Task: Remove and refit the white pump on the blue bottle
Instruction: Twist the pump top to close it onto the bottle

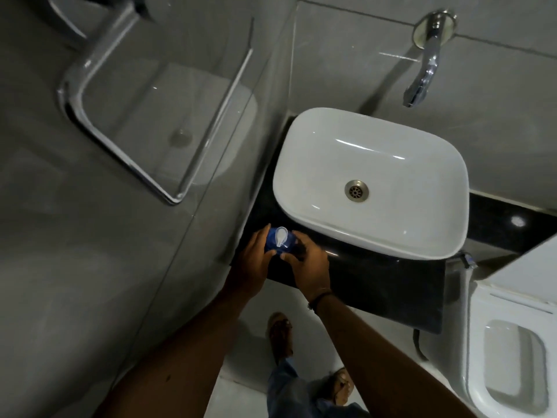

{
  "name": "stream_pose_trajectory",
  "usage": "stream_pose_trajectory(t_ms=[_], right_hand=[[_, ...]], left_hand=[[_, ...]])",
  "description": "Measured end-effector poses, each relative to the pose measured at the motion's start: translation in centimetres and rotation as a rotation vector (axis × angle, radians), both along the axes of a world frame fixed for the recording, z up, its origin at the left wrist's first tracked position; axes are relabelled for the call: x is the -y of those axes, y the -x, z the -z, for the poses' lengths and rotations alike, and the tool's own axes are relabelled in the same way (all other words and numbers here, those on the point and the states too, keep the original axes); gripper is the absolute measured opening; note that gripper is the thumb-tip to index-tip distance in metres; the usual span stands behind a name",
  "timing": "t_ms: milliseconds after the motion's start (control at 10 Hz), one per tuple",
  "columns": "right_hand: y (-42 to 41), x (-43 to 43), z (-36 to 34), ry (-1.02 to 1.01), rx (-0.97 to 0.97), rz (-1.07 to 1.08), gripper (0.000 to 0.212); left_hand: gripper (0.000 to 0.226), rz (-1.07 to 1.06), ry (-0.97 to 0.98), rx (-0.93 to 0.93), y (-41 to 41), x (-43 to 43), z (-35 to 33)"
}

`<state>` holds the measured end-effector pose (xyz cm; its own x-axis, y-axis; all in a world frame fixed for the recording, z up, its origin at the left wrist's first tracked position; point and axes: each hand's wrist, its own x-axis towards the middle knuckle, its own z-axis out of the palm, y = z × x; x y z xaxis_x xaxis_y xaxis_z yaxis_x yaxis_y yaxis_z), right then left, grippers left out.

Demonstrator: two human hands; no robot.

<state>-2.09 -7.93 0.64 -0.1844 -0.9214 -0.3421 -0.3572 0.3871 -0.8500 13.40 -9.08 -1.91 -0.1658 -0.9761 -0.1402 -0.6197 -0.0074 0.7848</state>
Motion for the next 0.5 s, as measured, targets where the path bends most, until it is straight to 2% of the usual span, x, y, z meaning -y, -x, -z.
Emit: stream_pose_trajectory(t_ms=[100, 200, 300, 400, 500], right_hand=[[-0.5, 0.4, 0.5, -0.03, -0.016, -0.012, 0.061], [-0.6, 0.4, 1.0, -0.025, -0.036, -0.01, 0.059], [-0.6, 0.3, 1.3, -0.016, -0.062, -0.02, 0.058], [-0.5, 0.2, 1.8, -0.011, -0.064, -0.022, 0.06], [-0.6, 0.4, 1.9, -0.012, -0.06, -0.037, 0.068]], left_hand=[[0.053, -0.02, 0.026, 0.036, -0.2, -0.1, 0.0], [0.051, -0.033, -0.004, -0.01, -0.3, 0.0, 0.2], [0.058, -0.057, -0.009, 0.011, -0.4, 0.0, 0.3], [0.081, -0.039, 0.023, 0.008, -0.5, 0.0, 0.7], [0.092, -0.053, 0.016, -0.026, -0.3, 0.0, 1.2]])
